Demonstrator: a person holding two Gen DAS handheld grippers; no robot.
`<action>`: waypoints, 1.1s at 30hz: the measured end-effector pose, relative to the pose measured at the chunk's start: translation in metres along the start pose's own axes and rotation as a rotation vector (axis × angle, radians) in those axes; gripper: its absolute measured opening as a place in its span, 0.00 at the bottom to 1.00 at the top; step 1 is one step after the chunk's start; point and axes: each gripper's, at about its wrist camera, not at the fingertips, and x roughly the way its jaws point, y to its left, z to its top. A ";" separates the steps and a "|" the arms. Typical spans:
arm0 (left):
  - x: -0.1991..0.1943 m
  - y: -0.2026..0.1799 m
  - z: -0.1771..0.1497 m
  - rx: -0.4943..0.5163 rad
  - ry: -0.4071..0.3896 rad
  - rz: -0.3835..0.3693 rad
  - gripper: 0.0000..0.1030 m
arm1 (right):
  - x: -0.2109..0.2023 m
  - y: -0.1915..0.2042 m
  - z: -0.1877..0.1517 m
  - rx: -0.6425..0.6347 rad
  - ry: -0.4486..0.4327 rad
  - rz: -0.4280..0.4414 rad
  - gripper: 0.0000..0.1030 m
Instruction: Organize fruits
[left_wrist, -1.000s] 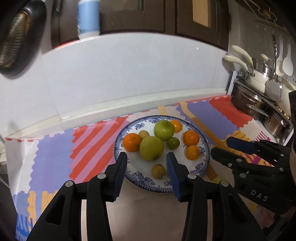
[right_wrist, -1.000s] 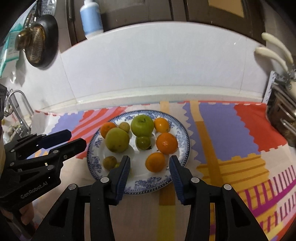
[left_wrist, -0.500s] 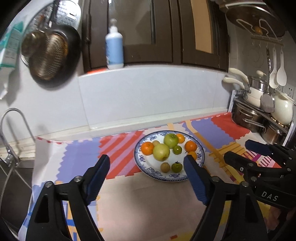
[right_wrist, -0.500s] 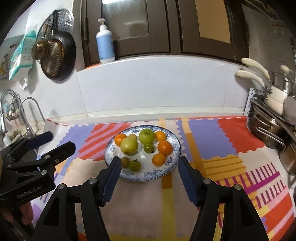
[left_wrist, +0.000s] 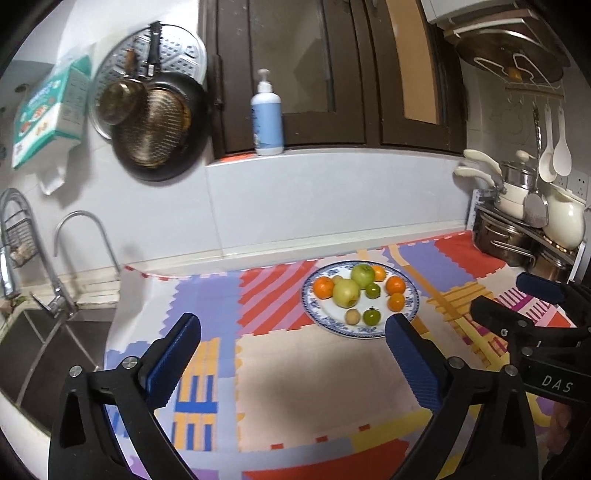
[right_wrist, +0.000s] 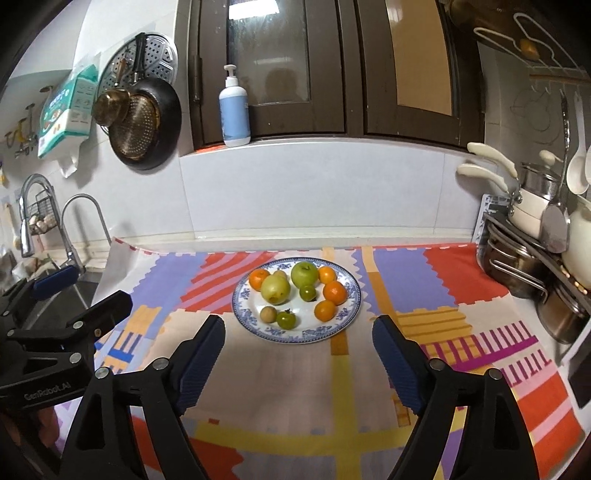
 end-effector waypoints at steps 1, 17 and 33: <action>-0.004 0.003 -0.002 -0.006 0.000 0.003 1.00 | -0.003 0.002 -0.001 -0.003 -0.002 -0.001 0.82; -0.033 0.029 -0.020 -0.051 0.018 0.025 1.00 | -0.027 0.031 -0.010 -0.032 -0.002 0.021 0.83; -0.037 0.043 -0.021 -0.048 0.020 0.011 1.00 | -0.030 0.044 -0.010 -0.038 -0.010 0.023 0.83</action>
